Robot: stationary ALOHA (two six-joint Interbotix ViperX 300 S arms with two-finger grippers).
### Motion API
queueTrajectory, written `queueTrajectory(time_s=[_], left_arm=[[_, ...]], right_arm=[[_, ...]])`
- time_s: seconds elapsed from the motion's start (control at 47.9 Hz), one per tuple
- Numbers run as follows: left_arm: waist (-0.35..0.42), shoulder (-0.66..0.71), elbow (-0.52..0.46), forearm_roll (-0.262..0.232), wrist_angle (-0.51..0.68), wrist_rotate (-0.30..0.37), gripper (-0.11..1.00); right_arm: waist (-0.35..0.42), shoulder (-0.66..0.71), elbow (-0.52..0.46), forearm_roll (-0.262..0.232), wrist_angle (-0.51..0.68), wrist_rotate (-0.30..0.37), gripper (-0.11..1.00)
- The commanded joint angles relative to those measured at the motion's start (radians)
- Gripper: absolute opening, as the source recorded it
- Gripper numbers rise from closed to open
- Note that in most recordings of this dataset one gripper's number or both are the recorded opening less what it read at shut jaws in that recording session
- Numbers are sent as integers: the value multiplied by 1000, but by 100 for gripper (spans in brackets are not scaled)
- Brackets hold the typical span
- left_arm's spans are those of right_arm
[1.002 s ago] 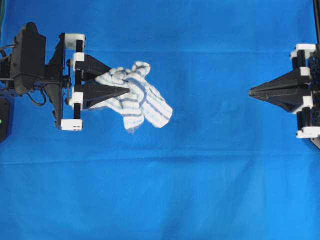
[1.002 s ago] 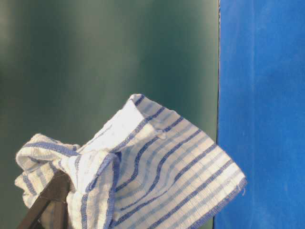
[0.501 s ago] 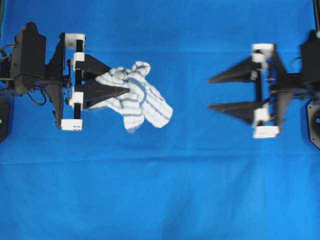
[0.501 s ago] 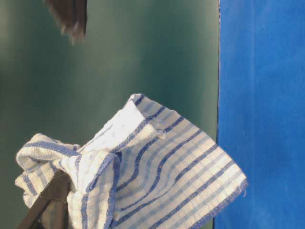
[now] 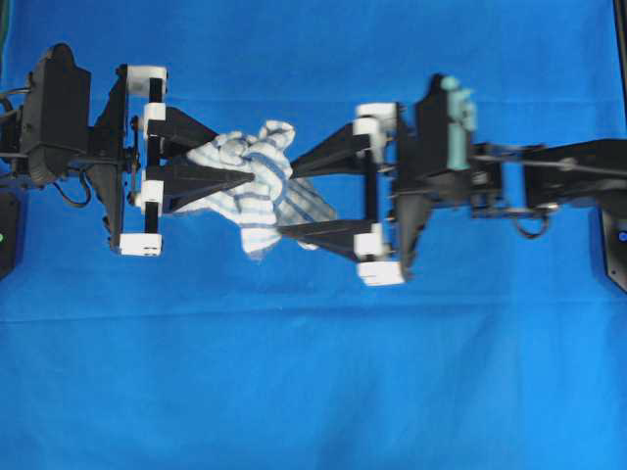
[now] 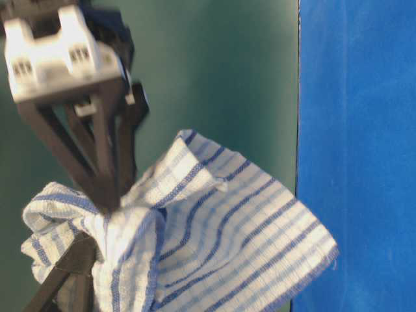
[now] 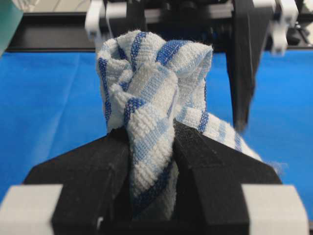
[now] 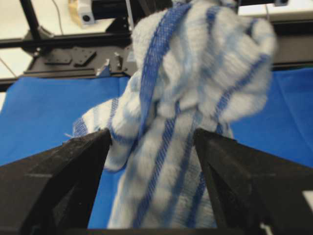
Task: Hand over the towel.
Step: 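Extend the open right gripper toward the towel held by the left gripper, then close the right gripper on the towel and open the left gripper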
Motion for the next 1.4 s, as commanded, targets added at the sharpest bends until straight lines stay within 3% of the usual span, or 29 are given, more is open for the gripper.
queueTrajectory(time_s=[0.0, 0.251, 0.626, 0.71, 0.877, 1.211, 1.274, 1.378], left_arm=[[-3, -6, -18, 0, -5, -2, 14], [-3, -6, -18, 0, -5, -2, 14], [-6, -3, -21, 0, -11, -2, 14], [-9, 3, -25, 0, -14, -5, 14], [-9, 5, -28, -2, -8, -8, 14], [-8, -2, -23, 0, -14, -3, 14], [-8, -5, -21, -2, -17, -8, 25], [-6, -20, -12, -2, -18, -14, 57]], right_arm=[[0, 29, -64, 2, -8, 2, 71], [0, 121, -150, 2, 17, 2, 71], [-2, 135, -164, -2, 26, -11, 69], [-2, 135, -164, -3, 26, -14, 57], [-3, 135, -164, -5, 26, -20, 13], [-2, 135, -164, -5, 35, -17, 12], [-2, 135, -163, -5, 37, -17, 12], [0, 133, -163, -5, 37, -15, 12]])
